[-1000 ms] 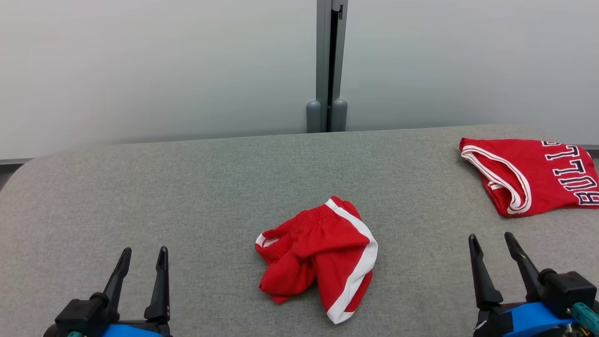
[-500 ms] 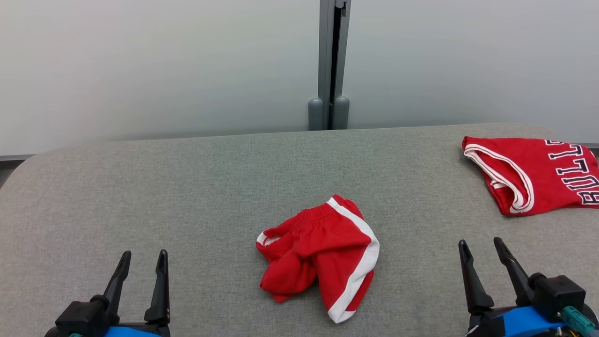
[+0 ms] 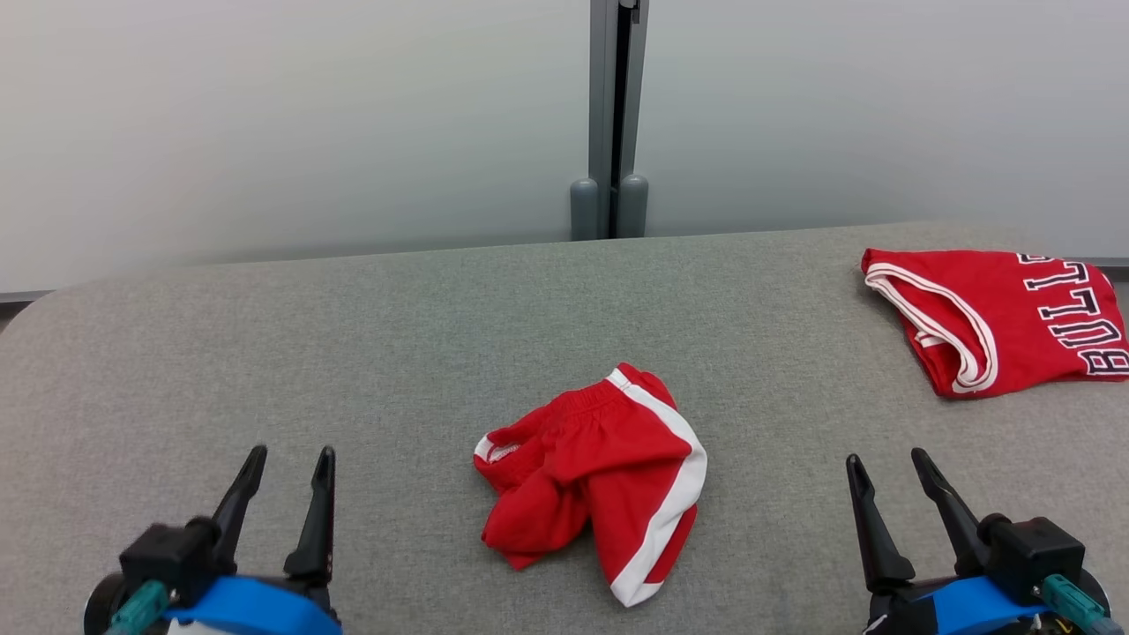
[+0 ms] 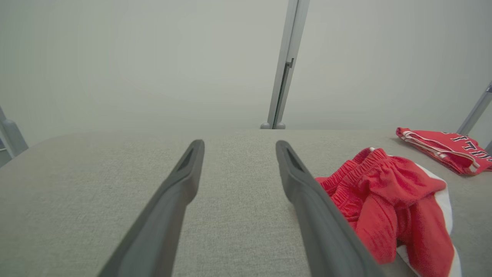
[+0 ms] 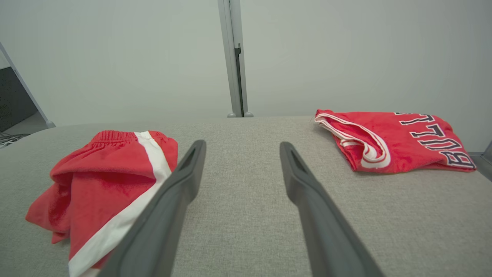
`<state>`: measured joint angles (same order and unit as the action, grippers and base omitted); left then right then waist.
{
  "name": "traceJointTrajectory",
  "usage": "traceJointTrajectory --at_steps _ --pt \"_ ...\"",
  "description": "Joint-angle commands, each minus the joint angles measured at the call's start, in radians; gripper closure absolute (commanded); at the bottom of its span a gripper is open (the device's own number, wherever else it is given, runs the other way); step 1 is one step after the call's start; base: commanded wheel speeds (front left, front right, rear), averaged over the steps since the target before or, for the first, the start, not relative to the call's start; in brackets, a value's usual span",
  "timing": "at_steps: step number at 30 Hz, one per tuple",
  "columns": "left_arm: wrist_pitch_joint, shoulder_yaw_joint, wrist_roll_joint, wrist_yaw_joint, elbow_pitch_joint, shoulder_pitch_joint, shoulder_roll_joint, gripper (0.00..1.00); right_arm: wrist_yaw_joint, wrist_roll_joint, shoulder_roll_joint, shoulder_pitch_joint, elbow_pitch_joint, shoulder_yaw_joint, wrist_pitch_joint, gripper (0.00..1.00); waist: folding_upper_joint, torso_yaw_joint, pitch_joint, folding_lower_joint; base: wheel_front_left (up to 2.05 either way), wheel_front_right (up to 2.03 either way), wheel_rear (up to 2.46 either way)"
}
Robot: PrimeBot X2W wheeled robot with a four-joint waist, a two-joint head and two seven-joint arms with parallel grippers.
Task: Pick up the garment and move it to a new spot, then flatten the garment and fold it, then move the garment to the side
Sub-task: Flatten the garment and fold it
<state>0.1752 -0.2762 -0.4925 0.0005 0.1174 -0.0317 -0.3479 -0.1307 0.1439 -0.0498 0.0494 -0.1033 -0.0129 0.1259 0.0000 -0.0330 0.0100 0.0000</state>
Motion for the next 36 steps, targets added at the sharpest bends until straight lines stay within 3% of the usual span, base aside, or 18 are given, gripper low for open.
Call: traceJointTrajectory --at_steps 1,6,9,13,17,27,36 --pt "-0.012 -0.008 -0.001 -0.012 -0.009 0.043 -0.006 0.0 0.0 0.007 -0.002 -0.011 0.002 0.001 0.003 0.0 0.0 -0.003 -0.002 0.0 0.0 0.0 0.0" --pt "-0.182 -0.034 -0.069 -0.081 0.026 0.207 -0.026 0.0 0.0 0.009 -0.002 -0.038 0.015 0.029 -0.003 0.0 0.0 -0.032 -0.027 0.0 0.0 0.0 0.0" --pt "-0.369 -0.06 -0.221 -0.116 0.079 0.331 0.001 0.0 0.0 0.013 -0.002 -0.049 0.009 0.048 0.002 0.0 0.0 -0.056 -0.043 0.0 0.0 0.0 0.0" --pt "-0.631 -0.076 -0.44 -0.128 0.168 0.484 0.022 0.0 0.0 0.003 -0.002 -0.084 0.008 0.106 -0.011 0.0 0.0 -0.111 -0.066 0.0 0.0 0.0 0.0" --pt "-0.806 -0.094 -0.523 -0.127 0.245 0.582 0.01 0.0 0.0 0.022 -0.002 -0.11 0.003 0.148 0.005 0.0 0.0 -0.18 -0.093 0.0 0.0 0.0 0.0" --pt "-0.934 -0.12 -0.529 -0.114 0.298 0.663 -0.056 0.0 0.0 0.071 -0.002 -0.161 -0.045 0.228 0.058 0.0 0.0 -0.331 -0.196 0.0 0.0 0.0 0.0" --pt "-1.1 -0.111 -0.602 -0.023 0.242 0.635 -0.085 0.0 0.0 0.075 -0.002 -0.172 -0.082 0.217 0.092 0.0 0.0 -0.368 -0.213 0.0 0.0 0.0 0.0"
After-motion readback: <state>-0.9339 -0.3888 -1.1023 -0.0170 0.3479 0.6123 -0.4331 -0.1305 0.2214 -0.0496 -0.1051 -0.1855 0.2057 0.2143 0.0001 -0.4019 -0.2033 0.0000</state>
